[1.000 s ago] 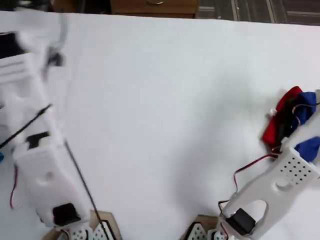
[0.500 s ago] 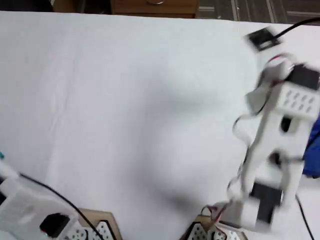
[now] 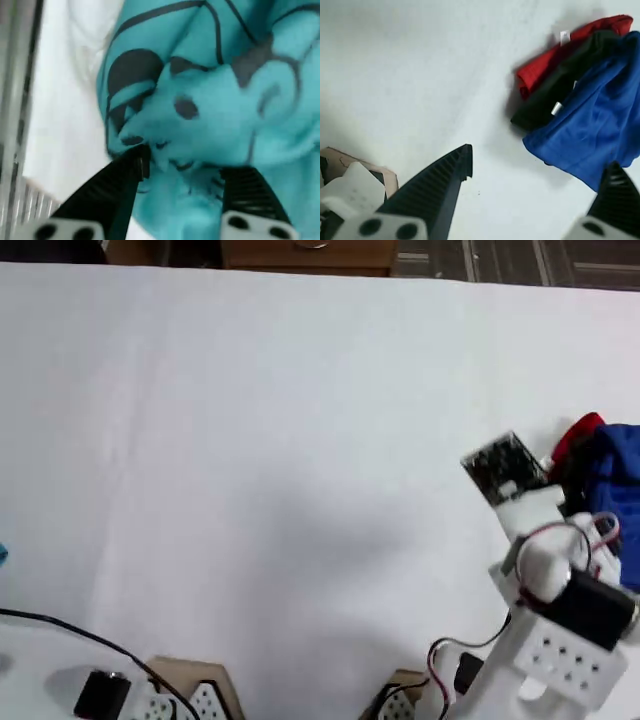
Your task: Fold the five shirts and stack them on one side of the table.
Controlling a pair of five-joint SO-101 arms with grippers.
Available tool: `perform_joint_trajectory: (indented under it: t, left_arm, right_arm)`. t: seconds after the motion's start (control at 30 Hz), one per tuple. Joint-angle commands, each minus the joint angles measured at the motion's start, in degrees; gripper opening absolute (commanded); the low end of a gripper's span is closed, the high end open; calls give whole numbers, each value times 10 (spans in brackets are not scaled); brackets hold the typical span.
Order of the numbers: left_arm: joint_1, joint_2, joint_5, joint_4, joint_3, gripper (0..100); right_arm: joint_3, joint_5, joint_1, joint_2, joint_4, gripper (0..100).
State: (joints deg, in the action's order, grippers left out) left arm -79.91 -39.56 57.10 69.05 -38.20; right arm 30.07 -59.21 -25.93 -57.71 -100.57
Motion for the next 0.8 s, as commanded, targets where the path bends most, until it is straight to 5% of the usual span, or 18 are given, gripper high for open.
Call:
perform_joint_trajectory:
  t: [0.0,0.17,0.33,0.4,0.63,0.77]
  left_arm:
    - [30,-59,2,7,-112,251]
    - [85,-78,-73,123,-255,2]
    - [202,-43,-143,317,-429,21]
    - [258,-14,-197,337,-467,20]
    - [464,207,-276,335,-312,20]
    - [652,345,-306,334,-134,20]
  right_arm:
    - [27,-26,-34,-57,-7,394]
    - [75,-34,-32,-117,-7,394]
    - [96,-14,-36,-126,-6,394]
    - [101,35,-36,-123,3,394]
    - [101,215,-108,-80,98,394]
    - [101,241,-126,-21,137,394]
